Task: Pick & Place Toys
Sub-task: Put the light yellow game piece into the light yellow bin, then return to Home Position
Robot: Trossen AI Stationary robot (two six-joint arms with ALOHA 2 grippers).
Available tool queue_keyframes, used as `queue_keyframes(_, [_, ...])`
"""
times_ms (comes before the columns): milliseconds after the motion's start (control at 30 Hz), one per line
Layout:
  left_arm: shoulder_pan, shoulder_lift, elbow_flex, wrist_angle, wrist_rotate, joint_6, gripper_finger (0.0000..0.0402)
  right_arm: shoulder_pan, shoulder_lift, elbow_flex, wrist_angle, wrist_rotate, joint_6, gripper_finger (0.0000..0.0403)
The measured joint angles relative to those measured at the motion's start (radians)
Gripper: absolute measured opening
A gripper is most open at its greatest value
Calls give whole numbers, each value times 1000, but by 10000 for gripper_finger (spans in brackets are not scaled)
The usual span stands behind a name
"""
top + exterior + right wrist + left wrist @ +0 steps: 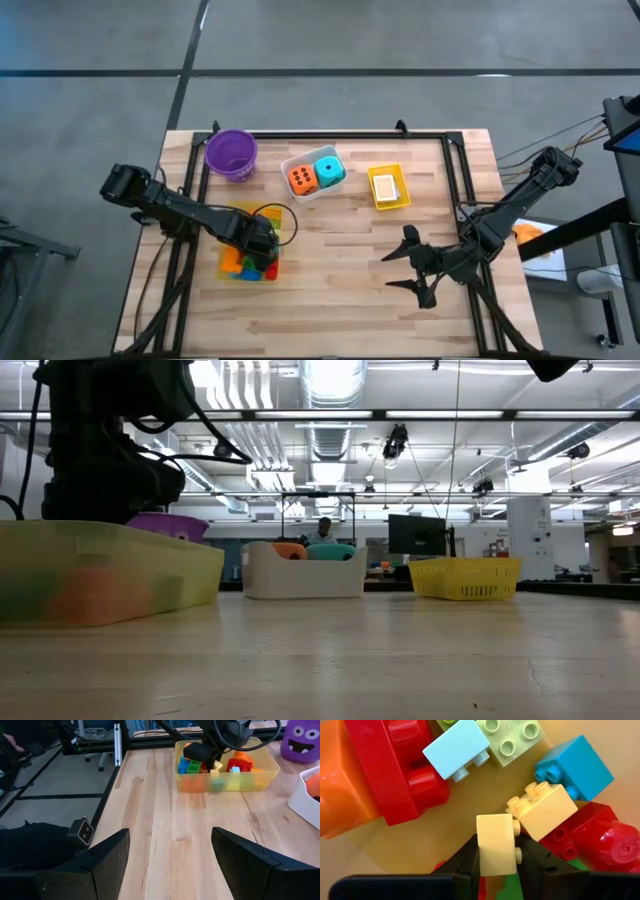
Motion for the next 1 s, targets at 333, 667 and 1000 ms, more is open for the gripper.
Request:
queue_keyframes(333, [15, 0, 4, 12, 70, 0, 220, 0, 0, 0, 1, 0, 0, 279])
queue_keyframes(667, [61, -24, 22, -3, 155, 3, 311, 0, 0, 0, 2, 1, -3, 279])
queue_keyframes(1000, [66, -207, 113, -11, 161, 30, 315, 0, 0, 0, 5, 3, 23, 279])
